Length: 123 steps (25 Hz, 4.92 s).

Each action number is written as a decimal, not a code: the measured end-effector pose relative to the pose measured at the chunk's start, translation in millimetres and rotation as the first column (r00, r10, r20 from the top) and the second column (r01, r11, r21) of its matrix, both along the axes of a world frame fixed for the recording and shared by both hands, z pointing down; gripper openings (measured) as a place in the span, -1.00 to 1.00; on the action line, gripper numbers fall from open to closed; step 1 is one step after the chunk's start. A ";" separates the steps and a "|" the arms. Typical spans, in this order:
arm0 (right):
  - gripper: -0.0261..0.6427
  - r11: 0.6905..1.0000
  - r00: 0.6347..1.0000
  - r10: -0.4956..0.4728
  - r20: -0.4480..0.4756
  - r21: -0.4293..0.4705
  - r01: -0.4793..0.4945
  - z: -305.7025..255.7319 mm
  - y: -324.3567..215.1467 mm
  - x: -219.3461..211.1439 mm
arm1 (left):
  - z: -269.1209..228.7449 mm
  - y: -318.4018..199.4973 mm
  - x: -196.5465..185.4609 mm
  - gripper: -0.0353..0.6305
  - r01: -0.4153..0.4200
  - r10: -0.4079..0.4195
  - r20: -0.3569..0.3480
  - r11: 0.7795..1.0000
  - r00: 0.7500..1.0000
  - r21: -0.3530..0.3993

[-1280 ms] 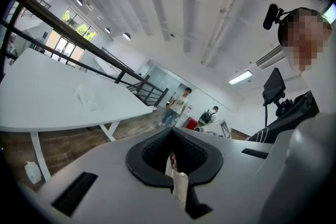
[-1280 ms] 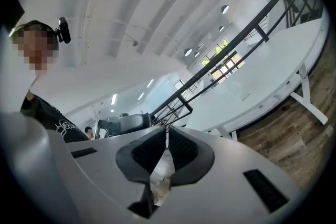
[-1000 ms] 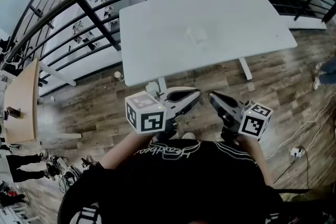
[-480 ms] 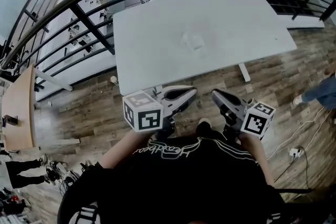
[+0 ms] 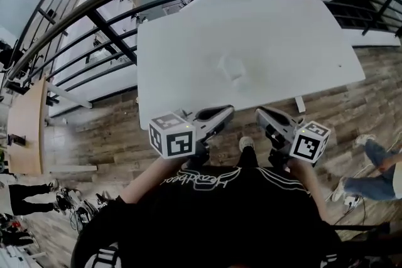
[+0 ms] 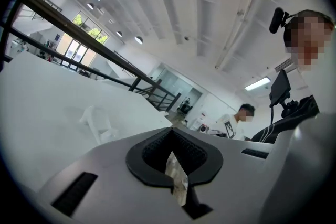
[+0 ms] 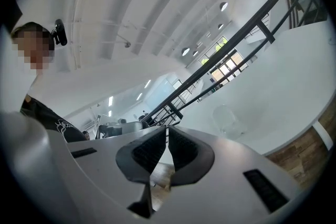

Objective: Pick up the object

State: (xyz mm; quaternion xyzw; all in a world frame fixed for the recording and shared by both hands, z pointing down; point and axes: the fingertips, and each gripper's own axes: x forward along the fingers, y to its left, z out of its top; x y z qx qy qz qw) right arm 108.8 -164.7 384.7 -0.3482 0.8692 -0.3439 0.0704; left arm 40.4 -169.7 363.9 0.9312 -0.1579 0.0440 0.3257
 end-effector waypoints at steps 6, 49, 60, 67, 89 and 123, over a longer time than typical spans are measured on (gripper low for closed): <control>-0.86 0.998 0.999 -0.040 -0.002 -0.040 0.040 17.2 -66.9 36.1 | 13.4 -63.9 35.0 -0.87 0.055 -0.055 -0.017 0.998 0.998 -0.034; -0.86 0.962 0.982 -0.191 0.007 -0.199 0.188 101.1 -208.4 50.2 | 190.6 -223.3 8.4 -0.45 0.338 -0.255 0.339 0.916 0.906 -0.216; -0.86 0.963 0.982 -0.190 0.003 -0.193 0.187 103.2 -212.7 54.9 | 209.6 -230.9 10.9 -0.45 0.347 -0.242 0.349 0.895 0.905 -0.279; -0.86 0.966 0.981 -0.194 -0.018 -0.178 0.188 102.1 -213.1 55.0 | 214.4 -234.8 14.6 -0.45 0.347 -0.238 0.344 0.888 0.908 -0.301; -0.86 0.969 0.984 -0.175 -0.037 -0.186 0.165 108.8 -197.8 50.4 | 222.3 -231.3 10.8 -0.52 0.357 -0.233 0.357 0.872 0.905 -0.336; -0.86 0.989 0.988 -0.143 -0.061 0.035 0.145 -7.7 -120.0 -10.1 | 44.8 -136.7 -58.6 -0.53 0.323 -0.316 0.082 0.941 0.945 -0.101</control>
